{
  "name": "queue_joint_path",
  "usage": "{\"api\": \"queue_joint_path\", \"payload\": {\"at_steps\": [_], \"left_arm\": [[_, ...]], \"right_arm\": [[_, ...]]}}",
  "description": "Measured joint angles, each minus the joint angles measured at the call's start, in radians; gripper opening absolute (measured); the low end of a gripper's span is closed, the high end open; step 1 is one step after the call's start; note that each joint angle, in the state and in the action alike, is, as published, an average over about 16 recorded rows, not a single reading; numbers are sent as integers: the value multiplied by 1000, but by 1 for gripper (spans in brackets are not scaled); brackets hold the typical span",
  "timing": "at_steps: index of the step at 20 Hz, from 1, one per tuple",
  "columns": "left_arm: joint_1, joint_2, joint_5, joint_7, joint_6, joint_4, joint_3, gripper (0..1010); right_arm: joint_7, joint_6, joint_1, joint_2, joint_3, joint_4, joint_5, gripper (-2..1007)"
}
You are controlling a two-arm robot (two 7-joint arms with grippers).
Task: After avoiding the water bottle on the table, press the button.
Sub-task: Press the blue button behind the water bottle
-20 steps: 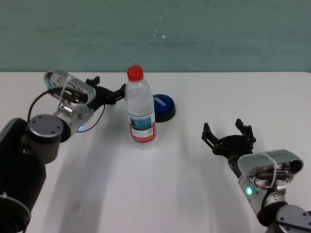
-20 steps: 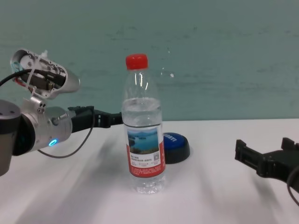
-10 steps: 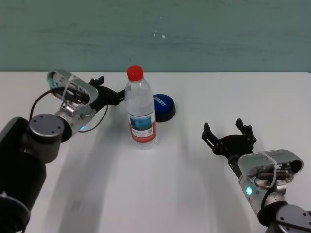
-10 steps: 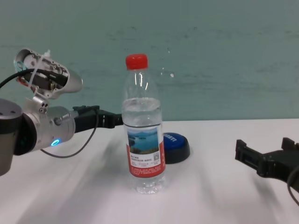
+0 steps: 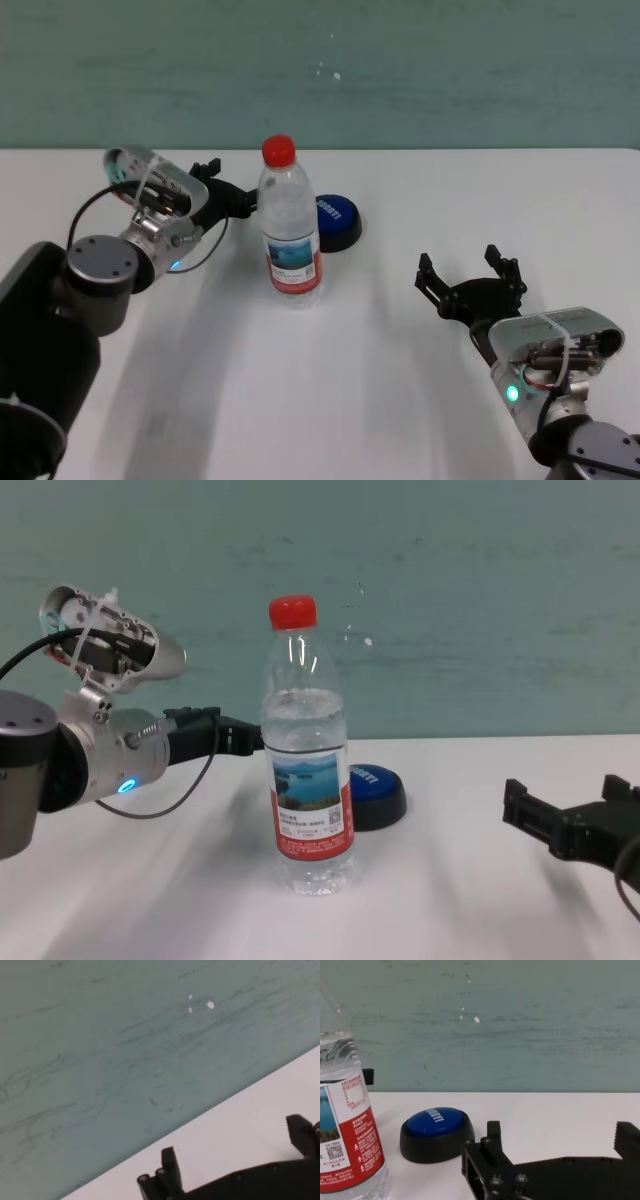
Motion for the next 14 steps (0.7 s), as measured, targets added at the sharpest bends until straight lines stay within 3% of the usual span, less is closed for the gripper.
{"api": "queue_joint_path", "payload": {"at_steps": [14], "left_arm": [[-9,-7,0,5,-1,11,10,1004]], "right_arm": [[0,0,0,0,0,0,0,1003]]}}
